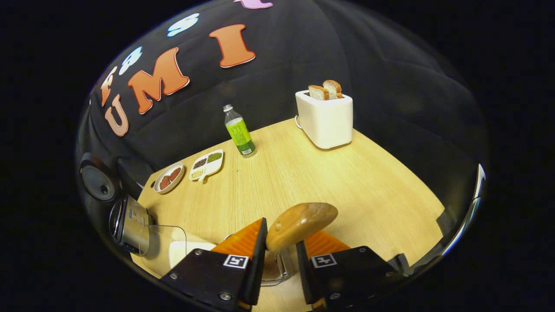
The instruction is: Close the left gripper, press the button to open the rice cooker; take a wooden spoon from the chopstick holder with the right hand, scoop a spoonful of rice and pour it into the rice cooker, then put the wooden spoon back into the chopstick holder.
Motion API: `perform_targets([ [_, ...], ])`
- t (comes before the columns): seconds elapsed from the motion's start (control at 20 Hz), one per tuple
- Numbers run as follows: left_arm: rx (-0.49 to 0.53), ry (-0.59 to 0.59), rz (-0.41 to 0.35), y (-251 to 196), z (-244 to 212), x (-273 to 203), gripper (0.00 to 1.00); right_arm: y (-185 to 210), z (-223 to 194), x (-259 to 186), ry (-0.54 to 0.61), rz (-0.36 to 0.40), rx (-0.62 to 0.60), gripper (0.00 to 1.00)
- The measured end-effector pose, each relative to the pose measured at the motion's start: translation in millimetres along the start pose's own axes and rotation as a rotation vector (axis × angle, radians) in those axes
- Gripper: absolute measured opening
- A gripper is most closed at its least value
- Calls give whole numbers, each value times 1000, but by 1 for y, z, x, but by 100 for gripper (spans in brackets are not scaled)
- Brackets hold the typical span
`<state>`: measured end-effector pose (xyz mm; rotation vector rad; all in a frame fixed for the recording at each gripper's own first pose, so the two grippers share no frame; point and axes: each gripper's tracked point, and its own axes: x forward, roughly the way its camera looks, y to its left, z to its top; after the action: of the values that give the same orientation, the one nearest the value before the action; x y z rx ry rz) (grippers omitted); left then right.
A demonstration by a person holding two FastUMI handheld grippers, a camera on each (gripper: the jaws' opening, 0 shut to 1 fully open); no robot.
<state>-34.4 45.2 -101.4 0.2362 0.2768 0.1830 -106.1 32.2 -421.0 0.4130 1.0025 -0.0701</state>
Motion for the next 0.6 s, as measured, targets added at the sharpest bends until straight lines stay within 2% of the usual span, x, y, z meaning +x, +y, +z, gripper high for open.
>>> perform_targets([
  [0.05, 4, -3, 4, 1, -1, 0, 73, 2, -4, 5, 7, 3, 6, 32],
  [0.25, 10, -12, 6, 3, 2, 0, 72, 7, -2, 8, -6, 4, 36, 24],
  [0.3, 8, -13, 4, 2, 2, 1, 73, 10, -3, 5, -4, 14, 55, 26],
  [0.35, 4, -15, 2, 1, 0, 2, 73, 11, -5, 4, 7, 14, 58, 17],
  [0.4, -1, -16, -1, 1, 0, 2, 73, 11, -7, 2, 14, 14, 57, 16],
  [0.45, -8, -15, -5, 0, -2, 4, 82, 13, -6, 0, 15, 13, 49, 14],
  [0.5, -15, -15, -8, 0, -4, 5, 73, 13, -2, -4, 2, 10, 42, 13],
  [0.6, -27, -11, -11, 2, -8, 9, 73, 19, 9, -13, -25, 11, 31, 12],
])
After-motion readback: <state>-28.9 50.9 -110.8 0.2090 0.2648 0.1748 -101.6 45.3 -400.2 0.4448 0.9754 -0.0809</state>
